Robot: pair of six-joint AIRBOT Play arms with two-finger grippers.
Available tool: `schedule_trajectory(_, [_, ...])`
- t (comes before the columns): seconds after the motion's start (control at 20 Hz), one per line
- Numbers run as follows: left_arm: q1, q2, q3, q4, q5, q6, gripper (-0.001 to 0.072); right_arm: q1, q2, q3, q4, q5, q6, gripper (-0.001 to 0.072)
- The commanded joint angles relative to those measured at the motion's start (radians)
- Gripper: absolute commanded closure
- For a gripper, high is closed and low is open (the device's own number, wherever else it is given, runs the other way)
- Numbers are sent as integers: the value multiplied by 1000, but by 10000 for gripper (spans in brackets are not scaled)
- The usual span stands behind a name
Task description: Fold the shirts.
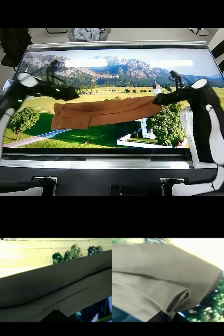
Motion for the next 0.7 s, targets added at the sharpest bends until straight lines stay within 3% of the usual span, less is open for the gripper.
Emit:
schedule_trajectory(0.0, [-136, -105, -17, -27, 58, -87, 679, 2, 166, 0, 5, 65, -7, 671])
schedule_trajectory(0.35, [-404, -356, -14, -553, 288, -63, 680, 31, 442, 0, 11, 197, 64, 670])
schedule_trajectory(0.5, [-474, -428, 11, -692, 297, -14, 681, 40, 535, 0, 14, 209, 97, 670])
schedule_trajectory(0.65, [-548, -468, 17, -820, 400, -14, 681, 40, 607, 0, 14, 203, 137, 670])
